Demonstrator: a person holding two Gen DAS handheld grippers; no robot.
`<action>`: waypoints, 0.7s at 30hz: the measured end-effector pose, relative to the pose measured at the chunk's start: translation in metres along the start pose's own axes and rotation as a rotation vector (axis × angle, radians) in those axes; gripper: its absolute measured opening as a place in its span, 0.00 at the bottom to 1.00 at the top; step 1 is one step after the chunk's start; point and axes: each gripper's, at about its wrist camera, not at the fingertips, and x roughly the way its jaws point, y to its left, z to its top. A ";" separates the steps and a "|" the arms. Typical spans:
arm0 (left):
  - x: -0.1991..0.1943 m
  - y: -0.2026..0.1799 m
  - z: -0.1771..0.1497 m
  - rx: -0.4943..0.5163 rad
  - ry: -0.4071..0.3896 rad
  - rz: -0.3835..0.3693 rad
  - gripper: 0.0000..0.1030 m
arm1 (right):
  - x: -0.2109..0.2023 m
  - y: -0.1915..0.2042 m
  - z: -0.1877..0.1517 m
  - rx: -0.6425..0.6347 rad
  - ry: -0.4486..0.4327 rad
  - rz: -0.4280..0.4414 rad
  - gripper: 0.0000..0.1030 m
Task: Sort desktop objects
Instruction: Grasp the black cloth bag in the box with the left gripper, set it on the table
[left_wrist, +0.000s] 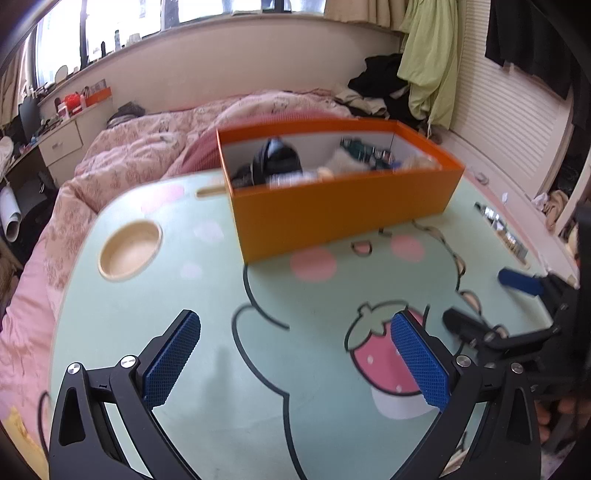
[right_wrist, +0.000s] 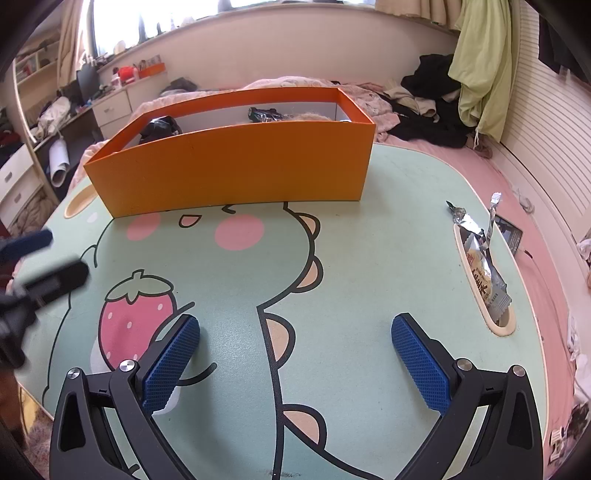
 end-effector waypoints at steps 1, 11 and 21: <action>-0.004 0.003 0.010 -0.001 -0.011 -0.001 1.00 | 0.000 -0.001 0.000 0.000 0.000 0.000 1.00; 0.036 0.016 0.120 -0.015 0.135 -0.043 0.67 | 0.000 -0.001 0.000 0.002 -0.001 0.001 1.00; 0.101 0.003 0.122 0.041 0.289 0.053 0.20 | 0.000 -0.001 0.000 0.003 -0.002 0.002 1.00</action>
